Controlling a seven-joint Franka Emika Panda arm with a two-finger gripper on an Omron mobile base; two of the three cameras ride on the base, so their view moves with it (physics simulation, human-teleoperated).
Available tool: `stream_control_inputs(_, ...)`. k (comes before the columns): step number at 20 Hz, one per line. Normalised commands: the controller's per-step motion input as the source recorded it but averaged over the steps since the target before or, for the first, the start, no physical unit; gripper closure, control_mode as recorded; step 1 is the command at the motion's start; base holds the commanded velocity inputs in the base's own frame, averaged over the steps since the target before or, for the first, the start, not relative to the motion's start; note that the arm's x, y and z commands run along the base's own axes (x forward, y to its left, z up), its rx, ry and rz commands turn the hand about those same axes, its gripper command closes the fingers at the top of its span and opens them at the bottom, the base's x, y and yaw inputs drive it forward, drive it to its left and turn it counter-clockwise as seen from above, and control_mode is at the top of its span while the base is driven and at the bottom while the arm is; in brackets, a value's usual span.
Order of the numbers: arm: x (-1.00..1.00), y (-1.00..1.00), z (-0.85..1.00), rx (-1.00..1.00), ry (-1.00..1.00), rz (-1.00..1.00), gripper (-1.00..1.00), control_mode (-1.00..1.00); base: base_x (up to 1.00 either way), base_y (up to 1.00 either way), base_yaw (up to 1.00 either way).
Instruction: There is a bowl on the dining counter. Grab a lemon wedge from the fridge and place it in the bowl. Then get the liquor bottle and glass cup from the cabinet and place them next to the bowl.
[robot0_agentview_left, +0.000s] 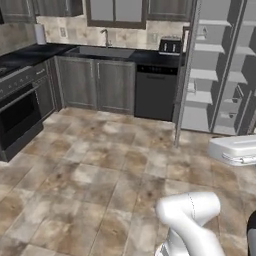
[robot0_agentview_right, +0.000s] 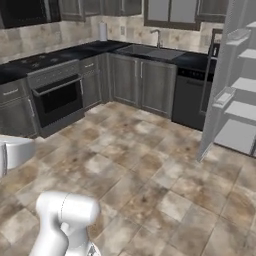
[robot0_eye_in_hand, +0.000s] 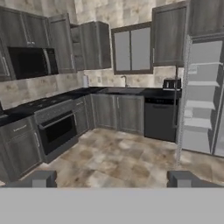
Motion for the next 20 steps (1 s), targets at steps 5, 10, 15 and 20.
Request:
stream_control_inputs(5,0.0,0.0,0.0,0.0,0.0,0.0,-1.0,1.0,1.0,0.16,-0.03)
stream_control_inputs(10,0.0,0.0,0.0,0.0,0.0,0.0,-1.0,1.0,1.0,0.25,-0.03)
stream_control_inputs(15,0.0,0.0,0.0,0.0,0.0,0.0,-1.0,1.0,1.0,0.28,0.0)
stream_control_inputs(20,0.0,0.0,0.0,0.0,0.0,0.0,-1.0,1.0,1.0,0.29,0.0)
